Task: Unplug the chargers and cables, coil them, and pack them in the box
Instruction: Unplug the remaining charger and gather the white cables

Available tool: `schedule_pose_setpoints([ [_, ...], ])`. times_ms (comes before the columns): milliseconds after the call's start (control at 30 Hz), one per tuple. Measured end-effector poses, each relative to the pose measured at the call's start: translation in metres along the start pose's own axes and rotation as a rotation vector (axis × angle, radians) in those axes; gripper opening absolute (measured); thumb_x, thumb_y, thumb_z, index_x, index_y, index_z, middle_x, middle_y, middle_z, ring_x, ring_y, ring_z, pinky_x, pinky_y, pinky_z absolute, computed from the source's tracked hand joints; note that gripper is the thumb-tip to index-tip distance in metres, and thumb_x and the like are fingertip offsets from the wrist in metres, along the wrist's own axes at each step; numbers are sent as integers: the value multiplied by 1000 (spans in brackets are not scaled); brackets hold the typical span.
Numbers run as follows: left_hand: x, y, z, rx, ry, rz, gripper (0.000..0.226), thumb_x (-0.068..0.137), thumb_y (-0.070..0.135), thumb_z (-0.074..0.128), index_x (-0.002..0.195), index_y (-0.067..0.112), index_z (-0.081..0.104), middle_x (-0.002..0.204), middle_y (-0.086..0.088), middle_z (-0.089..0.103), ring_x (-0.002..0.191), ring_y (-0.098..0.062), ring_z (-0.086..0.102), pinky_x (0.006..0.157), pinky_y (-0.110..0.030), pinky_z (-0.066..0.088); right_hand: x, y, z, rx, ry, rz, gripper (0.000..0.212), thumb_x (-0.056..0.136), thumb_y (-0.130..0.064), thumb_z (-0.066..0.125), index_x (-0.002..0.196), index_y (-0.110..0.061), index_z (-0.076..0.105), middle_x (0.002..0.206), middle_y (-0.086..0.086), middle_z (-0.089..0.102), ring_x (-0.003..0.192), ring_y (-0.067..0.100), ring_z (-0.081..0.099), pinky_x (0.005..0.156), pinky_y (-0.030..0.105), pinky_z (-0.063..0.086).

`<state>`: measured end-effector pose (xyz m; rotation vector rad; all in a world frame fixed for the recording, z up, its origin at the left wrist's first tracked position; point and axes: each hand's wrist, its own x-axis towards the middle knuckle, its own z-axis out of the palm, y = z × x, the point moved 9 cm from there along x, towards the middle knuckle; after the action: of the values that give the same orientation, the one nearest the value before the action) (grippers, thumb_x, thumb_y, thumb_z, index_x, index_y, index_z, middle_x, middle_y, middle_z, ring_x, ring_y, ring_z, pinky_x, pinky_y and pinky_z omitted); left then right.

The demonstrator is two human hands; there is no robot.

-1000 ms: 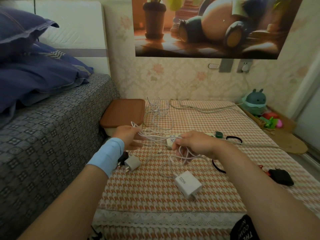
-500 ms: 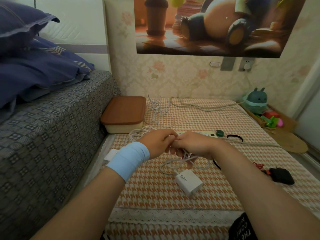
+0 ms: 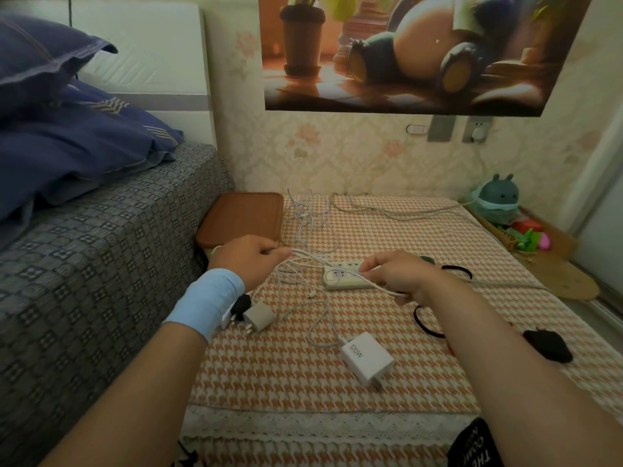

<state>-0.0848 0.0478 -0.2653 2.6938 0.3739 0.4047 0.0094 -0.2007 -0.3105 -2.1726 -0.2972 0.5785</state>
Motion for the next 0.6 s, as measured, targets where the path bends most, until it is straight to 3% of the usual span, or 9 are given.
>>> schedule_pose_setpoints([
  [133,3,1,-4,-46,78,-7,53,92,55,52,57,17,39,53,-3,37,51,-19,37,51,-29,26,8,-1,15,-170,1,4,32,97,-20,62,121,1,67,79,12,43,52,17,24,48,27,25],
  [167,3,0,-4,-71,89,-9,52,93,52,54,58,16,40,54,-4,37,51,-19,37,52,-29,26,7,-3,18,-198,-39,-12,33,96,-24,67,120,-2,70,74,11,47,50,16,25,48,27,26],
  [233,4,-10,-10,-156,152,-42,51,92,49,55,59,12,44,55,-4,36,53,-19,36,52,-29,26,-7,-10,26,-254,-193,-50,25,92,-28,74,114,-16,77,60,-9,58,42,11,34,47,26,31],
  [267,4,-19,-15,-211,195,-76,52,91,48,56,60,8,48,56,-5,36,53,-19,36,53,-29,26,-14,-13,30,-304,-275,-76,29,90,-27,77,118,-24,75,65,-18,61,44,7,42,48,26,36],
  [300,5,-27,-18,-259,217,-114,52,91,47,57,63,3,52,58,-7,38,55,-20,37,54,-29,27,-20,-17,32,-360,-328,-111,42,87,-24,80,126,-30,69,84,-21,64,54,3,51,55,26,41],
  [367,6,-39,-18,-310,204,-171,50,91,47,57,69,3,63,60,-9,44,57,-21,41,56,-31,29,-20,-22,29,-401,-311,-195,73,82,-16,84,143,-38,52,122,-14,56,93,8,61,77,31,47],
  [400,7,-43,-14,-318,181,-185,48,90,49,56,72,6,68,60,-9,48,58,-22,43,57,-31,31,-18,-25,26,-369,-274,-237,82,81,-10,84,144,-44,46,127,-10,51,101,13,59,83,35,47],
  [533,9,-41,-2,-398,111,-191,57,84,59,53,80,5,70,66,-7,49,62,-19,44,61,-34,32,-12,-35,18,-200,-202,-433,74,83,3,76,122,-57,55,132,-7,52,74,16,57,79,50,58],
  [600,9,-33,4,-458,65,-179,60,76,71,53,72,12,62,70,-3,46,66,-16,44,64,-32,33,-13,-33,24,-185,-263,-438,65,84,-2,78,117,-54,61,142,-9,48,97,12,65,87,50,60],
])
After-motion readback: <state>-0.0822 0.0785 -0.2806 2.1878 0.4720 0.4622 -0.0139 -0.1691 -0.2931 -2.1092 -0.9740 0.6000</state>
